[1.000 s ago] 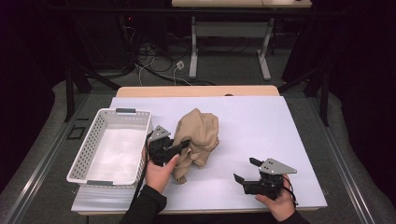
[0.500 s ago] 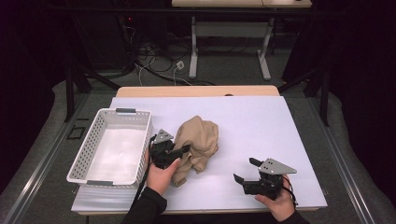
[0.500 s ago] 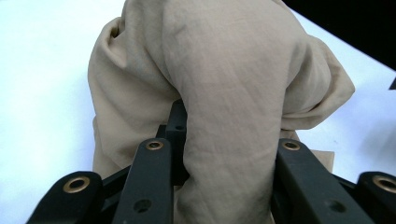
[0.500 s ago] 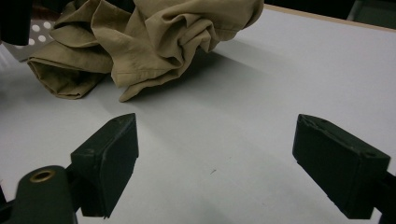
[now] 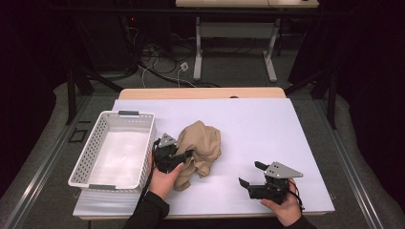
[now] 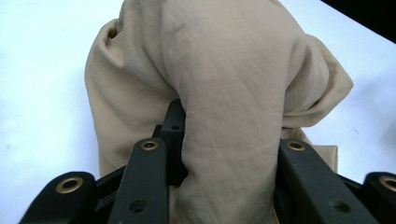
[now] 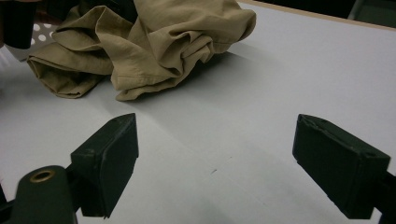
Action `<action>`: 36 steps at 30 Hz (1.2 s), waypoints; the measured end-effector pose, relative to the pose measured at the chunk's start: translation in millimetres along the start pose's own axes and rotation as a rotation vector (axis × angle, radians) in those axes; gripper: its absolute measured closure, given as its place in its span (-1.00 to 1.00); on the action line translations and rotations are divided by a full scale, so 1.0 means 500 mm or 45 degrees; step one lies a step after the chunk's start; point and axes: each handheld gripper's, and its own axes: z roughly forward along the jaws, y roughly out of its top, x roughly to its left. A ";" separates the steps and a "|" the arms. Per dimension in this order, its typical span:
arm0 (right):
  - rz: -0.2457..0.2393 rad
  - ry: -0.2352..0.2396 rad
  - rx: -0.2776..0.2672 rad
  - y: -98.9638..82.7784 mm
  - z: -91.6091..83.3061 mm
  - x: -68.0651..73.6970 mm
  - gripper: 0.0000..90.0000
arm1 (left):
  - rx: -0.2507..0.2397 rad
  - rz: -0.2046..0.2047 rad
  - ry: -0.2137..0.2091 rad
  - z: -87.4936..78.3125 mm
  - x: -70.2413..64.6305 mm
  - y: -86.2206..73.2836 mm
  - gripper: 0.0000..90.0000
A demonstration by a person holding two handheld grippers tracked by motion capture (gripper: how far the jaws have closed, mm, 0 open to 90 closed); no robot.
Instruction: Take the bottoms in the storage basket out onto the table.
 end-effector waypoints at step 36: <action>-0.003 0.004 0.009 -0.001 0.001 0.001 -0.69 | 0.032 -0.009 0.079 0.017 -0.006 -0.007 -0.06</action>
